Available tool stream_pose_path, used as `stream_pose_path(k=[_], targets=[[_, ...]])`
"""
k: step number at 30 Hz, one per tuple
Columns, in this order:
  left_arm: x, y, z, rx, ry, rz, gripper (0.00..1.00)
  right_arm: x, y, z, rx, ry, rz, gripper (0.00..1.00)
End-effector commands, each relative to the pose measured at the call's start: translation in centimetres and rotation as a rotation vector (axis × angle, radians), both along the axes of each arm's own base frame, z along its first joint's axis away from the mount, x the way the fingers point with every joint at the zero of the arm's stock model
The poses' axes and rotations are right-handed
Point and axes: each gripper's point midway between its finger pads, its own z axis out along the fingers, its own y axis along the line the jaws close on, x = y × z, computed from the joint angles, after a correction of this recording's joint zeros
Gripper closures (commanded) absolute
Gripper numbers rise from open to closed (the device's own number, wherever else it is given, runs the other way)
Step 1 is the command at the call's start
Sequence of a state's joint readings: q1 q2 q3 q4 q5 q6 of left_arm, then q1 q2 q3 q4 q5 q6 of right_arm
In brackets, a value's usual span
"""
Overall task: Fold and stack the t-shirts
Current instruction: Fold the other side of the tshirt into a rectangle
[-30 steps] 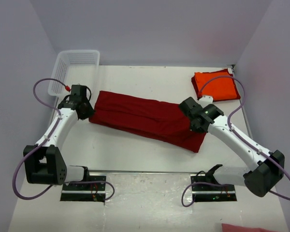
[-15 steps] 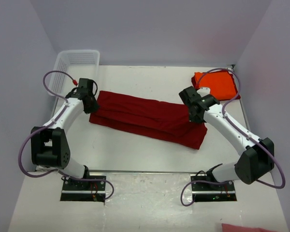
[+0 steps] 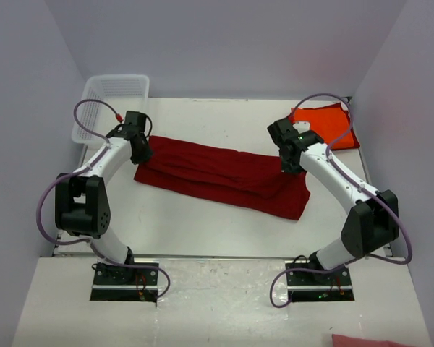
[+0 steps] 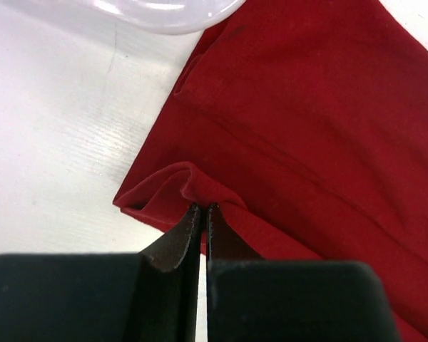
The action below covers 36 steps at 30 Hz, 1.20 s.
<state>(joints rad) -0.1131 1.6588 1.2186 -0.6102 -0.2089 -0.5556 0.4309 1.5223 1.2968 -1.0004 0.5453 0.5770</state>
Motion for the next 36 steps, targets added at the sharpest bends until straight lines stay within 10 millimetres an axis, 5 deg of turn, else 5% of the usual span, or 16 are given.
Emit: stream_pose_path(k=[1, 15, 24, 30, 33, 35, 36], targets=[[2.4, 0.2, 1.6, 0.032, -0.072, 0.0, 1.0, 2.2, 0.3, 1.3, 0.014, -0.052, 0.017, 1.0], [4.8, 0.2, 0.6, 0.043, -0.053, 0.017, 1.0, 5.2, 0.2, -1.8, 0.011, 0.014, 0.019, 1.0], [5.0, 0.2, 0.4, 0.036, -0.041, 0.043, 0.97, 7.7, -0.7, -1.6, 0.022, -0.001, -0.001, 1.0], [5.0, 0.5, 1.5, 0.054, -0.068, 0.048, 0.72, 9.1, -1.2, -1.4, 0.035, 0.007, -0.004, 1.0], [4.7, 1.2, 2.6, 0.087, -0.09, 0.075, 0.26, 9.7, -1.1, -1.5, 0.043, 0.012, 0.004, 1.0], [4.4, 1.8, 3.5, 0.136, -0.106, 0.105, 0.03, 10.2, -1.3, -1.4, 0.04, 0.009, 0.005, 1.0], [4.3, 1.8, 4.6, 0.15, -0.137, 0.107, 0.03, 10.3, -1.3, -1.8, 0.036, 0.019, 0.006, 1.0]])
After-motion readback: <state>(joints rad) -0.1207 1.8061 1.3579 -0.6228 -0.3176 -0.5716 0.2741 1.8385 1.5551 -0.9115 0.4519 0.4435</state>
